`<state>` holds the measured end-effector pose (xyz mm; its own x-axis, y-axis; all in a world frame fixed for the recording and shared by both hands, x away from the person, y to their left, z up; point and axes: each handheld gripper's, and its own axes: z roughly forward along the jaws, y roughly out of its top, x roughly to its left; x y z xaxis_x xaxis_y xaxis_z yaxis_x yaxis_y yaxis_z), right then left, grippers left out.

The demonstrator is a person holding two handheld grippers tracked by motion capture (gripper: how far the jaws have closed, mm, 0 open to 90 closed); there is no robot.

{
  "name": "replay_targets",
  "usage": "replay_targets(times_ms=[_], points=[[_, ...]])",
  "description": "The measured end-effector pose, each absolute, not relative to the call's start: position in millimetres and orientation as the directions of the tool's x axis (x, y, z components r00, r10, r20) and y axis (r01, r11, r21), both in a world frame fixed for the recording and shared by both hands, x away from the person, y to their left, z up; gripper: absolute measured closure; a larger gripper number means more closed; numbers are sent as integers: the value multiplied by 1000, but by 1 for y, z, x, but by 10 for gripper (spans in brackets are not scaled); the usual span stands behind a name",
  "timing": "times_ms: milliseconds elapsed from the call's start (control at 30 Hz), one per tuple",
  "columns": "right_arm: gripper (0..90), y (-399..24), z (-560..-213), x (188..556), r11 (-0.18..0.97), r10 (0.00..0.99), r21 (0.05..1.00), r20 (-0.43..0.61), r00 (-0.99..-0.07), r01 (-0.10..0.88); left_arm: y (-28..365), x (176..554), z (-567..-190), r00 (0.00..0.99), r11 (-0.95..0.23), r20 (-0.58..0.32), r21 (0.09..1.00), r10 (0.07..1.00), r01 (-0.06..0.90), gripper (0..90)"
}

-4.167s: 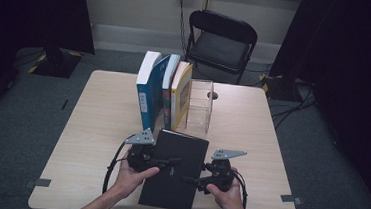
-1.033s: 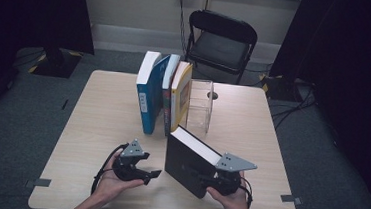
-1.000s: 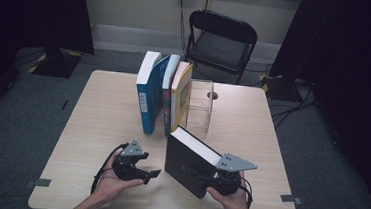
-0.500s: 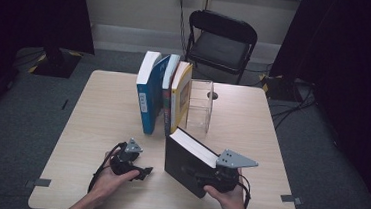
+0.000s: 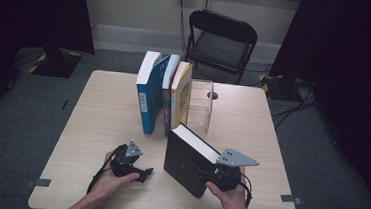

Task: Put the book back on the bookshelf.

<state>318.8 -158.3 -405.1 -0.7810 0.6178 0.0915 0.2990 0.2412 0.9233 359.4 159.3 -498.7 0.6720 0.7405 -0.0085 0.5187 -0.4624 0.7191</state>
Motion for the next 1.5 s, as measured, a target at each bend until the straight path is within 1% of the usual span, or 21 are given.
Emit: replay_targets(times_ms=[133, 367, 567, 733, 933, 1500], points=[[516, -162, -404, 320, 244, 629, 923, 83, -773, 298, 161, 359, -501, 678, -456, -6, 735, 735, 502, 109], [517, -175, -403, 322, 241, 666, 923, 67, -743, 299, 163, 359, -501, 665, -448, -8, 733, 747, 512, 99], [517, -190, -403, 327, 221, 706, 924, 69, -705, 311, 167, 362, -501, 650, -452, -5, 716, 760, 533, 25], [518, -196, -402, 334, 215, 725, 923, 67, -685, 318, 168, 364, -502, 650, -454, -4, 712, 760, 536, 1], [519, -196, -400, 347, 219, 739, 924, 53, -671, 314, 168, 364, -501, 654, -460, -4, 708, 756, 536, 0], [520, -194, -399, 381, 201, 776, 921, 57, -628, 332, 170, 366, -502, 656, -453, -12, 713, 755, 535, 0]])
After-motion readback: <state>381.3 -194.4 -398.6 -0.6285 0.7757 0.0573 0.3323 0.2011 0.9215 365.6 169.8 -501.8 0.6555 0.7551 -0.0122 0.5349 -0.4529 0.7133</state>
